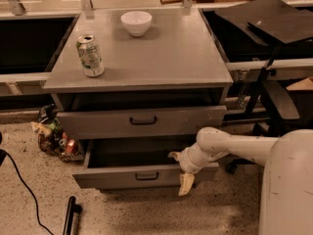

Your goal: Open middle drawer

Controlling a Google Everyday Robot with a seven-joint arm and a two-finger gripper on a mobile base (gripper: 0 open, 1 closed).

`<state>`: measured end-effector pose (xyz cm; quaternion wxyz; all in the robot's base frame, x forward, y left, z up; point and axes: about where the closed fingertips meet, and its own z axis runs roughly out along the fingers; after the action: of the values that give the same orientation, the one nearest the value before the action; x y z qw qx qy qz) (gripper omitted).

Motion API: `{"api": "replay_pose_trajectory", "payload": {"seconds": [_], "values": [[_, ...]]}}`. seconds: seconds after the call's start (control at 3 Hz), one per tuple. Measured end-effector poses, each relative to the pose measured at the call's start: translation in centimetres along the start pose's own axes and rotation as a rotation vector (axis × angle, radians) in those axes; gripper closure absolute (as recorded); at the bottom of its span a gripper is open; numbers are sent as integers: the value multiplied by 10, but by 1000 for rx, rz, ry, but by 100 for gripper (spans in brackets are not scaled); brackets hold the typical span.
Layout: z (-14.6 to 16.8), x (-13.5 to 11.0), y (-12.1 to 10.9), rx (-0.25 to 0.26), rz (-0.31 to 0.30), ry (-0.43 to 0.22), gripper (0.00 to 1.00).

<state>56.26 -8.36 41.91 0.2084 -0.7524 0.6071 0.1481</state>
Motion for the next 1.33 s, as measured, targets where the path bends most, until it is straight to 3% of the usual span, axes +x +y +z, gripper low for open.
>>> {"api": "replay_pose_trajectory", "payload": {"seconds": [0.67,1.33], "values": [[4,0,24,-122,19,-13,0],[-1,-2,59,-248,59,-18,43]]}}
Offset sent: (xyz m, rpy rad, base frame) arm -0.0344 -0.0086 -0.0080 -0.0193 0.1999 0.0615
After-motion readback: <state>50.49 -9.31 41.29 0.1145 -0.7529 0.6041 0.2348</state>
